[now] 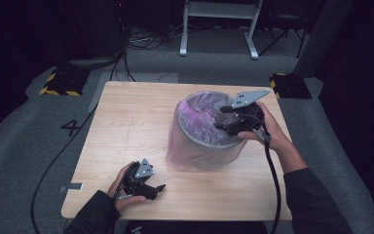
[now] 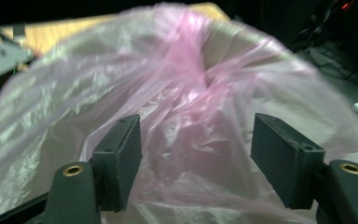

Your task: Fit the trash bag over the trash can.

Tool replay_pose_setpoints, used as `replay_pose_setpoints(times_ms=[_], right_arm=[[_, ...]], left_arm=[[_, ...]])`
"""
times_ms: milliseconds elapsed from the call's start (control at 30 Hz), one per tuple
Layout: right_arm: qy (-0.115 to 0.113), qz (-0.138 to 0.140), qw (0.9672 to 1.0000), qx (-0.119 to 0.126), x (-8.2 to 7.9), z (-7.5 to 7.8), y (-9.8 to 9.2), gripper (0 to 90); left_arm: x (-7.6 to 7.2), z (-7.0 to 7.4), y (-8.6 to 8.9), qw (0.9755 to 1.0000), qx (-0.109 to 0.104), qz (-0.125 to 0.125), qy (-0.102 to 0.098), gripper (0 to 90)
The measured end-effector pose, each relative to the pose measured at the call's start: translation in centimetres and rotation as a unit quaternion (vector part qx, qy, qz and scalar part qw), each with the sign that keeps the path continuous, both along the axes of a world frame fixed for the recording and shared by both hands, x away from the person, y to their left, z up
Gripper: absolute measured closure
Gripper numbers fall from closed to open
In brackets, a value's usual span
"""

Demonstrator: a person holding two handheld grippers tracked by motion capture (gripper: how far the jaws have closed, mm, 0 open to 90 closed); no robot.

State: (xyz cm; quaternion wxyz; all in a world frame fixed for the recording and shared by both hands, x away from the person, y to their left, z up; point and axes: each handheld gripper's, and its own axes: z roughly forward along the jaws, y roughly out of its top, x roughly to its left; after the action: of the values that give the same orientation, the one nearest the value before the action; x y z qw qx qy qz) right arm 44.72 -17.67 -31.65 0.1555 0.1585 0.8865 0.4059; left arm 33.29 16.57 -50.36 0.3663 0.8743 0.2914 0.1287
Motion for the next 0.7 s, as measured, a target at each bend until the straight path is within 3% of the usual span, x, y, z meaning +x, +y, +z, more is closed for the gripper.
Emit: replay_pose_setpoints(times_ms=[267,467,700], right_arm=[[0.033,0.007,0.9981,-0.052,0.9,-0.8,0.9,28.2],[0.058,-0.002,0.9956,-0.074,1.4,-1.4,0.9,24.3],[0.064,-0.011,0.9947,-0.08,1.5,-1.5,1.1,23.4]], left_arm=[[0.1,0.0,0.0,1.0,-0.001,-0.001,0.005,14.8],[0.2,0.0,0.0,1.0,-0.003,0.0,0.008,14.5],[0.2,0.0,0.0,1.0,-0.003,-0.001,0.008,14.5]])
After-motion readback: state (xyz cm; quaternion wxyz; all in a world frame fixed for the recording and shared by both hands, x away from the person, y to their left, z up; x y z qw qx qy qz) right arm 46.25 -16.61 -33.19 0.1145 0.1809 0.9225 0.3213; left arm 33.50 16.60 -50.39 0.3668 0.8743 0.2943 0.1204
